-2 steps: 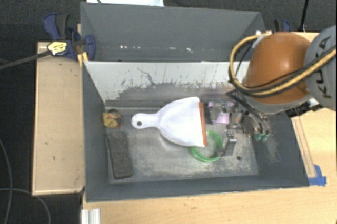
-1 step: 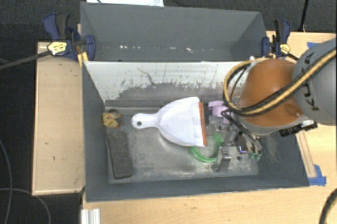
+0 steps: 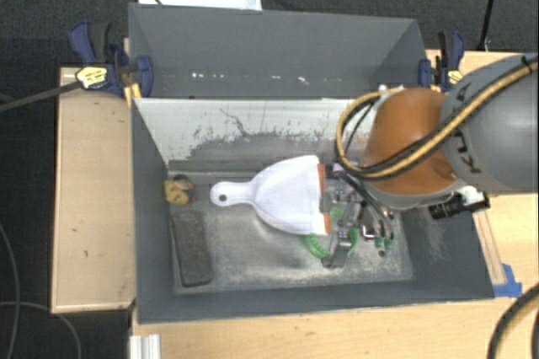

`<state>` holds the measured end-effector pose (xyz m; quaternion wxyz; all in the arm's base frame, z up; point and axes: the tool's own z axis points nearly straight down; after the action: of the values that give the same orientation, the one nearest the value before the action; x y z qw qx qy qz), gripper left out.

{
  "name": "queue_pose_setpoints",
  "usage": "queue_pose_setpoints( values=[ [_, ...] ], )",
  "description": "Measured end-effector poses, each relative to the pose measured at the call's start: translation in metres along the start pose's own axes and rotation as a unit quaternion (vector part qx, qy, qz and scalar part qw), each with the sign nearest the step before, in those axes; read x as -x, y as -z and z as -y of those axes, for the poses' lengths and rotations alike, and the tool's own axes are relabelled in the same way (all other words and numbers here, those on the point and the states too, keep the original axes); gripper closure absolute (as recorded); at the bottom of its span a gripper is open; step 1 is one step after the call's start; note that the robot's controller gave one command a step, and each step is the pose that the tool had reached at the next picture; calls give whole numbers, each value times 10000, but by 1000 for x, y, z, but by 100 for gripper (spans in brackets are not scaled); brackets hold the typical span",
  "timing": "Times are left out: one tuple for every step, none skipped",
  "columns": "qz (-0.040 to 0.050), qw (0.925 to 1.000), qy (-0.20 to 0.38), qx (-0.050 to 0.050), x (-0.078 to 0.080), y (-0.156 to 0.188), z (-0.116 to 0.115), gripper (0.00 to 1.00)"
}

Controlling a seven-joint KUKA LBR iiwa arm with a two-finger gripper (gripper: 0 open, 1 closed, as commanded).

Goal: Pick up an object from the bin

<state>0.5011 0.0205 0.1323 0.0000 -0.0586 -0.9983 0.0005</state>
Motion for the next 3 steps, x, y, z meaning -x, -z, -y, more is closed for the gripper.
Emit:
queue_pose_setpoints(
  values=[
    [22,9999,-120,13,-17,-27,-29,0],
    [4,9855,-1698,13,-26,-51,-41,100],
    [4,9855,-1698,12,-26,-51,-41,100]
  ],
)
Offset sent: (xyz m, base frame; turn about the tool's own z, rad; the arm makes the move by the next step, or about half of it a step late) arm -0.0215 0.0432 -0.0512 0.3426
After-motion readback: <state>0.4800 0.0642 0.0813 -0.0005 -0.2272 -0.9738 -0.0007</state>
